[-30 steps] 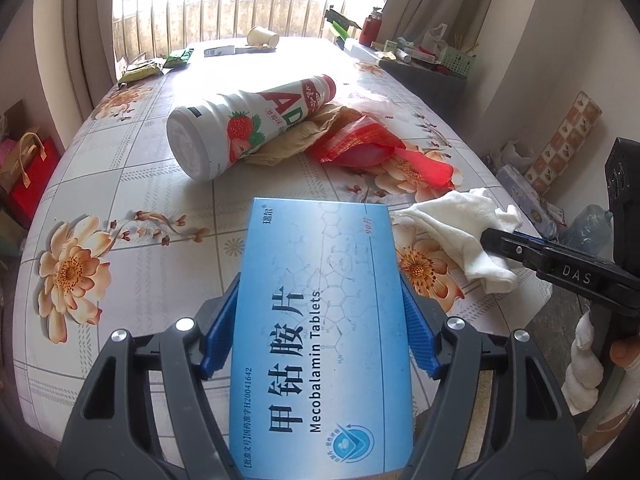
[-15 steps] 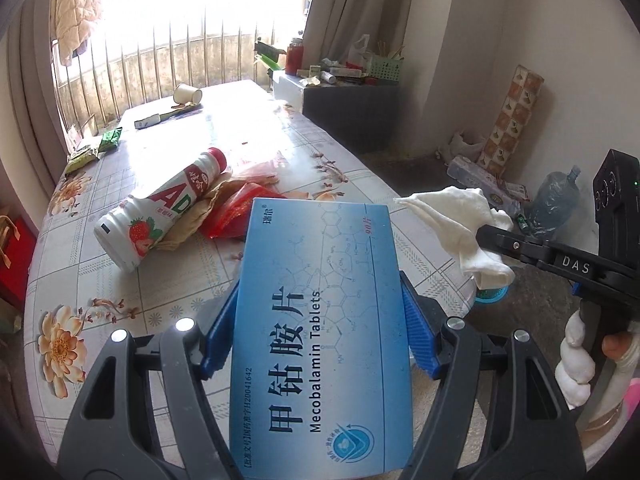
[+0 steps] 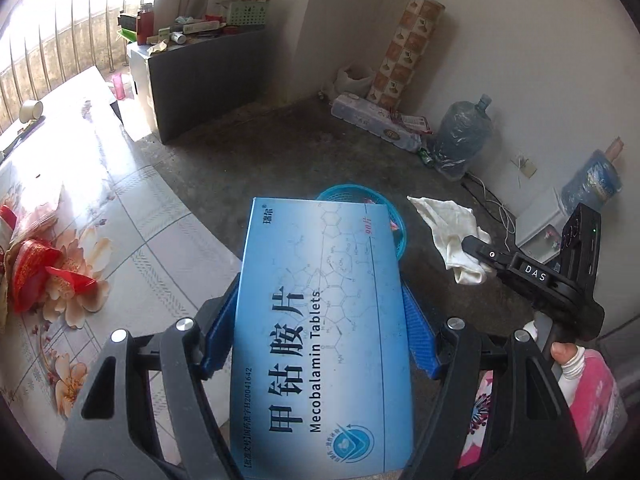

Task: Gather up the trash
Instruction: 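Carry the blue box and white cloth to the wastebasket with both tools, then open both tools to drop the box and cloth into the wastebasket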

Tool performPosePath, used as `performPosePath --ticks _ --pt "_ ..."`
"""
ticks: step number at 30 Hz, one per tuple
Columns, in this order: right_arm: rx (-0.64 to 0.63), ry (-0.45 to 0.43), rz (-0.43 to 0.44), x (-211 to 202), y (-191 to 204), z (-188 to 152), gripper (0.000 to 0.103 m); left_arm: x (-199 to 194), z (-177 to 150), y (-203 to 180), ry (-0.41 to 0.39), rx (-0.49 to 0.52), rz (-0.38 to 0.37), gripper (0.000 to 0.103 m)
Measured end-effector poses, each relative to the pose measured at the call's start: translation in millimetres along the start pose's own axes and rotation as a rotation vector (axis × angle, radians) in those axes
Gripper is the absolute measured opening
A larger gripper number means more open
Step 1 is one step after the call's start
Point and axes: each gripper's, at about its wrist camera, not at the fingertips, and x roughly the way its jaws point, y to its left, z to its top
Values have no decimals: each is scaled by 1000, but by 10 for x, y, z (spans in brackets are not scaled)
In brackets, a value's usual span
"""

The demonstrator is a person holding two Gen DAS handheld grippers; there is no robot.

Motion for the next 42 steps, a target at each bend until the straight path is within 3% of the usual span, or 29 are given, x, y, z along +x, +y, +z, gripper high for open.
performPosePath --ticks 6,13,18,23,27,29,31,34,42 --pt "144 -35 -83 -3 -686 70 22 1079 146 -438 245 -12 -175 68" --pt "225 -1 -124 169 -1117 25 23 2457 227 -713 533 -131 -357 68" --pt "253 30 -154 275 -1279 -23 23 3418 383 -716 639 -240 -347 68" --pt "270 51 -189 357 -1426 -43 22 4136 504 -513 686 -389 -336 68" --pt "282 86 -206 485 -1508 -66 22 4395 574 -250 677 -512 -344 68" --pt "277 103 -217 552 -1506 -85 22 4401 604 -163 648 -548 -356 68" --pt "273 123 -222 630 -1512 -84 22 4354 675 -63 571 -574 -347 68" --pt "261 139 -223 734 -1476 -45 23 4294 812 58 474 -603 -279 67" --pt "202 92 -188 945 -1244 329 23 4279 871 0 485 -589 -255 74"
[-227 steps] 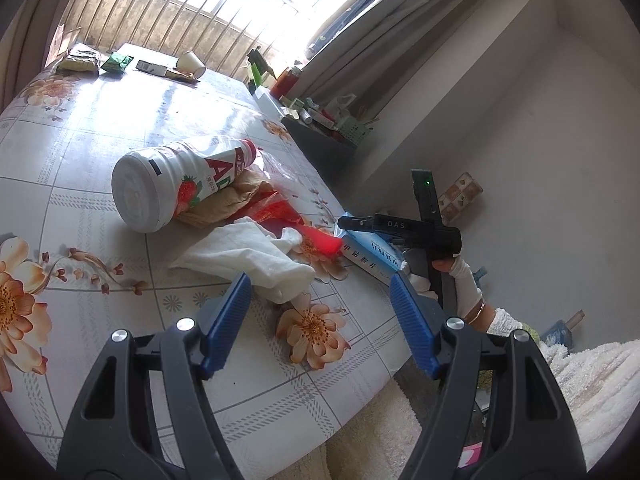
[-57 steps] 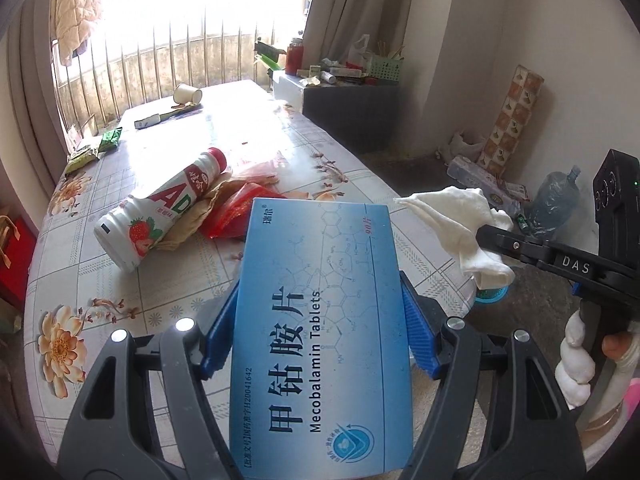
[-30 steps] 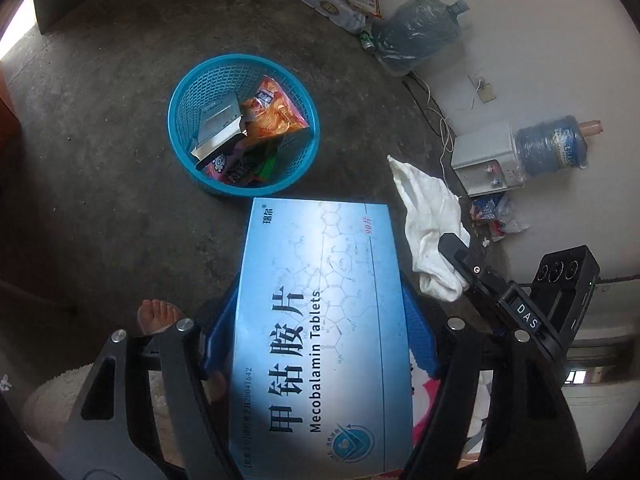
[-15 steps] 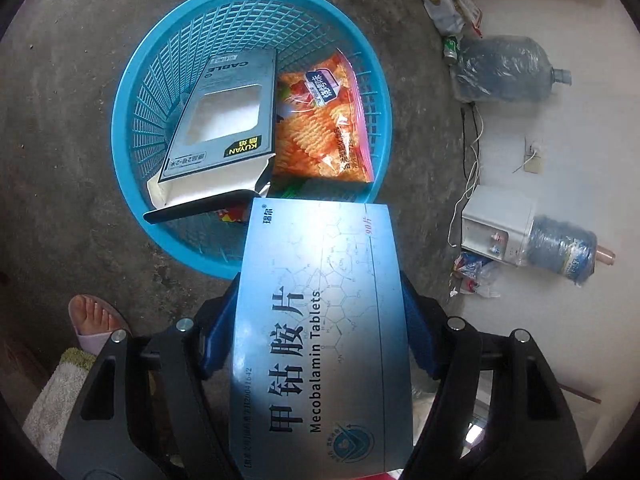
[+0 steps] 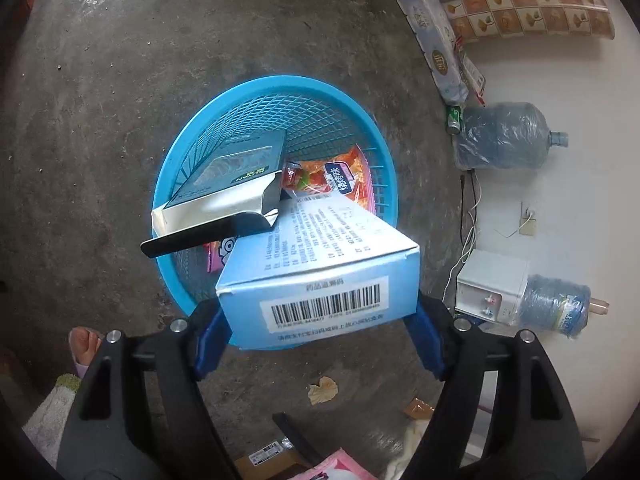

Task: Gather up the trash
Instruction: 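Open both tools to drop the box and cloth into the wastebasket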

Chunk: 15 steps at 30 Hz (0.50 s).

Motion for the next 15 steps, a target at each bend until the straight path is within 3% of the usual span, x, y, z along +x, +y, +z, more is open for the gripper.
performPosePath --ticks 8,15 --pt "-25 6 38 253 274 312 23 -231 -19 -100 -34 24 -5 77" --pt "-56 49 9 609 477 497 24 -669 -184 -241 -58 97 -40 77"
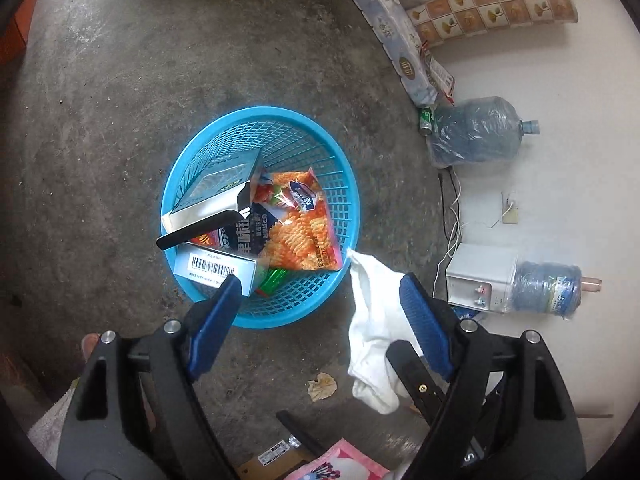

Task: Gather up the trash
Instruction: 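Open both tools to drop the box and cloth into the wastebasket, then move both tools back toward the table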

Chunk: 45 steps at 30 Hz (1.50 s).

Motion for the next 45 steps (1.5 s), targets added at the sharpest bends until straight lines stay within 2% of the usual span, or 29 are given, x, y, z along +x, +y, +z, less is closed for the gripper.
performPosePath --ticks 2,3,5,12,18,22,27,32,37,40,45 --pt "-20 6 0 87 81 77 25 -171 -47 -39 -16 21 -12 77" --pt "-38 8 -7 135 127 117 37 -264 -74 -52 -23 33 -22 77" --pt "-56 9 -32 209 192 186 54 -468 -124 -93 -41 49 -41 77" --pt "-52 -23 -17 -15 231 147 54 -1261 -408 -276 -129 137 -111 77" --pt "-40 -47 16 -483 106 -190 54 -1838 -880 -247 -169 197 -146 77" --pt "-22 -52 53 -827 11 -492 54 -2194 -1277 -118 -223 235 -160 77" --pt "-38 -28 97 -1109 25 -828 61 -2614 -1742 217 -296 222 -157 77" --pt "-124 3 123 -1227 286 -1037 63 -3118 -2176 688 -404 191 -101 77" --pt "-235 25 198 -1316 784 -1212 63 -3628 -2600 1266 -520 99 -80 77" --pt "-308 56 236 -1347 1123 -1397 67 -3925 -2848 1642 -596 33 -78 77" --pt "-425 136 318 -1327 1759 -1731 68 -4372 -3225 2194 -715 -55 6 77"
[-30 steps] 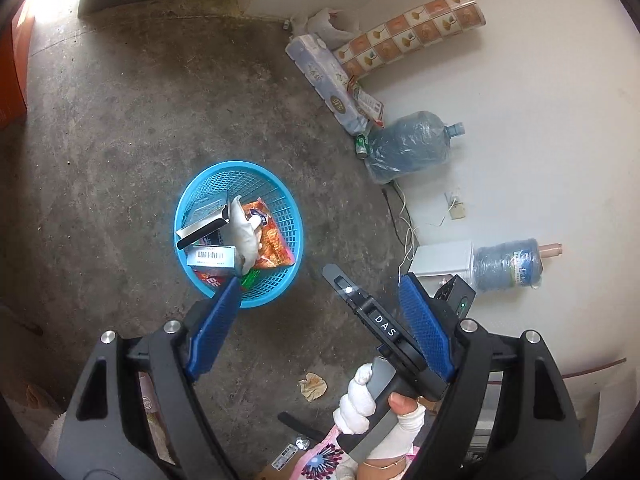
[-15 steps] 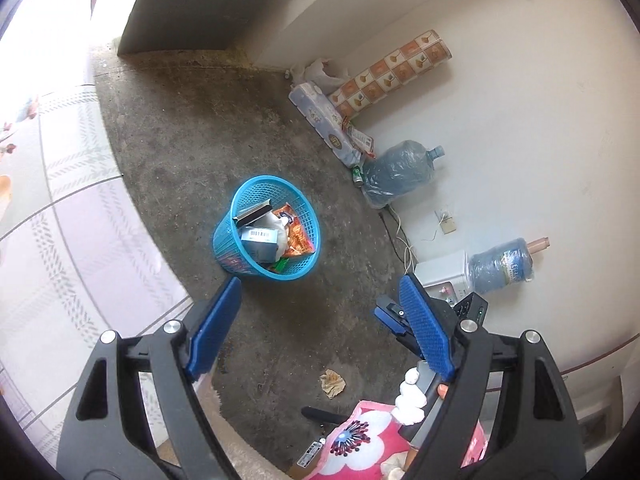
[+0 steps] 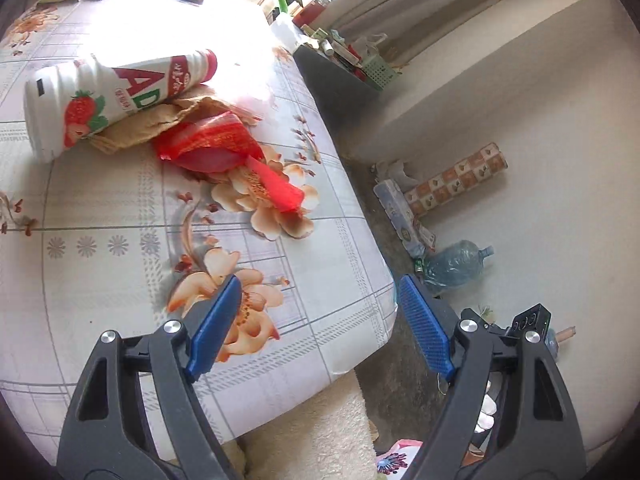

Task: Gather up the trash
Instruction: 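Move both tools back toward the table, then grasp the white AD drink bottle with the right tool and lift it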

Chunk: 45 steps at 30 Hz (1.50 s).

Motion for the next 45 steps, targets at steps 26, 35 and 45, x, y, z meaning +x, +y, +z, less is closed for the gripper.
performPosePath --ticks 26,35,45 --pt "-205 437 -40 3112 3423 62 77 -1404 77 1571 -337 -183 310 77" --pt "-194 427 -106 3430 3393 -53 72 -1371 28 1635 -316 -196 291 77" --pt "-287 481 252 3071 3451 -95 60 -1372 -55 1666 -308 -209 297 77"
